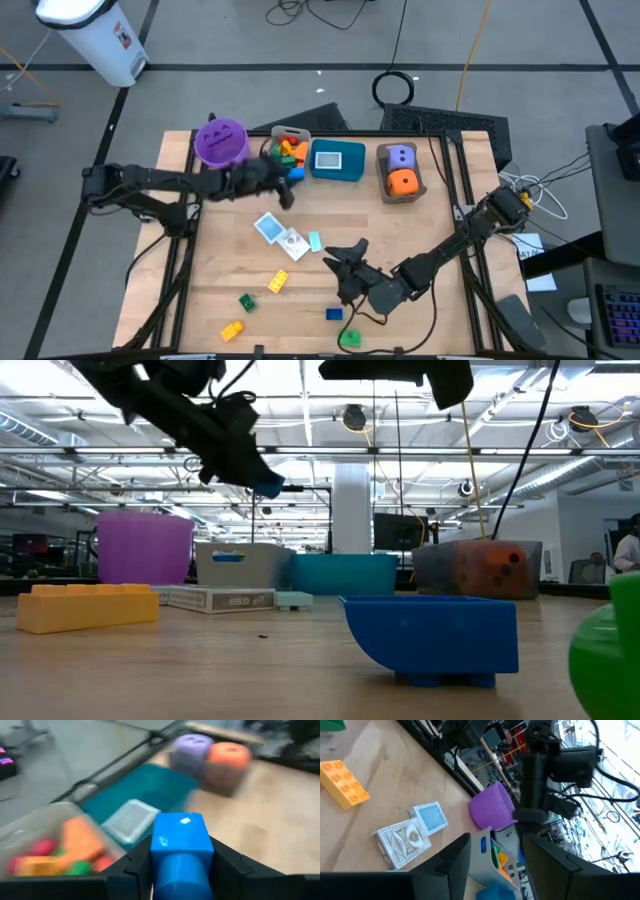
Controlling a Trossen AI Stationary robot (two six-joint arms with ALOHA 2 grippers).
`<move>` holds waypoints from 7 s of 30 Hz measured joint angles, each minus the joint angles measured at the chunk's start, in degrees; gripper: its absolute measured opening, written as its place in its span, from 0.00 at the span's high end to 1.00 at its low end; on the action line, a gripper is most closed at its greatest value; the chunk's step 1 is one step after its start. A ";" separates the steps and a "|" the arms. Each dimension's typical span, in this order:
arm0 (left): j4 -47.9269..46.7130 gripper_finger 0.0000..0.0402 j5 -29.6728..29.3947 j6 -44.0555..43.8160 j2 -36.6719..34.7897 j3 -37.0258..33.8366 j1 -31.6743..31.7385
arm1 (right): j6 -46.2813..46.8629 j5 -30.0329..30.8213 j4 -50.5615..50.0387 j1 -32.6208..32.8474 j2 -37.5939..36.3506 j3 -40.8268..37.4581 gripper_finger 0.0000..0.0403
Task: Pick & Place Toys
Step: Put the blue game piece into the gray bin, then put the dark green game piece into the gray bin
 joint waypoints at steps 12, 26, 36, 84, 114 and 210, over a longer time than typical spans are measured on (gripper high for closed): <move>0.07 0.61 0.19 0.42 6.64 2.75 16.90 | 1.69 -0.62 -0.19 -1.25 0.02 0.00 0.57; 11.00 0.55 0.85 -7.43 19.71 2.73 23.95 | 2.60 -3.18 -0.37 -1.27 0.02 0.00 0.58; 11.48 0.45 8.17 -7.60 16.82 2.73 26.53 | 3.04 -3.16 -1.75 -1.27 0.02 0.00 0.57; 35.59 0.43 9.84 1.75 -35.18 -34.11 -19.75 | 21.68 -24.26 0.48 -9.68 0.09 -6.98 0.59; -37.54 0.43 -8.91 -32.70 9.21 15.40 -63.80 | 22.76 -24.25 9.80 -9.73 0.09 -11.30 0.59; -57.40 0.64 -16.53 15.01 4.38 18.53 -36.28 | 16.26 -24.21 9.74 -9.78 0.04 -11.30 0.59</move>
